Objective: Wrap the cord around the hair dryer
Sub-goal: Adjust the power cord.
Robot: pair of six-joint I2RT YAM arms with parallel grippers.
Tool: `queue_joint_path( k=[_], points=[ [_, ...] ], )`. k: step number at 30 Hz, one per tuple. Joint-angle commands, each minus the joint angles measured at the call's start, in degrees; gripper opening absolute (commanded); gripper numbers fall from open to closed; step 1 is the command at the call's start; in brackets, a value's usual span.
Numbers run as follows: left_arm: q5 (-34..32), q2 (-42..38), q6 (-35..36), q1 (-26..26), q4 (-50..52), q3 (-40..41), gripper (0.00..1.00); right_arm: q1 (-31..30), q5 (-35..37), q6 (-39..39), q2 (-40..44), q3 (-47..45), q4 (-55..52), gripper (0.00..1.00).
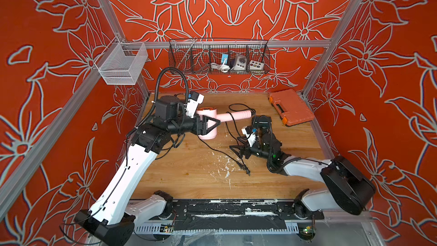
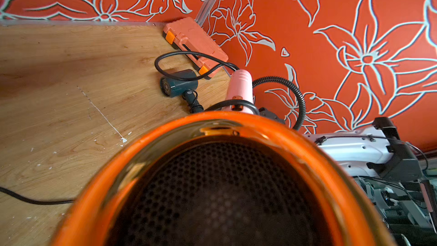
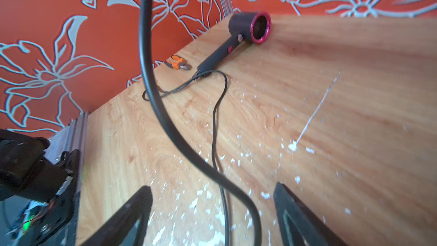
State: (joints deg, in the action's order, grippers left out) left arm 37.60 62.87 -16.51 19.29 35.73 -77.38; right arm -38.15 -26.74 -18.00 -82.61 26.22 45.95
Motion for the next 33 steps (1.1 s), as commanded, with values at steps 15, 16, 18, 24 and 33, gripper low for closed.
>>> queue_joint_path(
  k=[15, 16, 18, 24, 33],
  points=[
    [4.2, -3.2, -2.9, -7.7, -6.7, -0.5, 0.0, -0.6, 25.0, 9.4, 16.1, 5.2, -23.2, 0.0],
    [4.2, -3.6, -3.5, -9.3, -7.3, -0.1, 0.0, -0.4, 28.9, 10.6, 19.0, 6.8, -29.6, 0.0],
    [4.2, -4.4, -4.6, -12.2, -8.5, 0.8, 0.0, 1.1, 36.5, 10.9, 23.4, 10.2, -41.1, 0.0],
    [-2.1, -5.5, -4.4, -15.0, -8.1, 3.3, 0.0, 16.1, 44.0, 5.8, 32.0, 20.1, -62.9, 0.0],
    [-25.1, -5.2, 3.0, -15.8, 1.5, -1.8, 0.0, 24.1, 46.0, 2.9, 29.7, 27.5, -74.7, 0.0]
  ],
)
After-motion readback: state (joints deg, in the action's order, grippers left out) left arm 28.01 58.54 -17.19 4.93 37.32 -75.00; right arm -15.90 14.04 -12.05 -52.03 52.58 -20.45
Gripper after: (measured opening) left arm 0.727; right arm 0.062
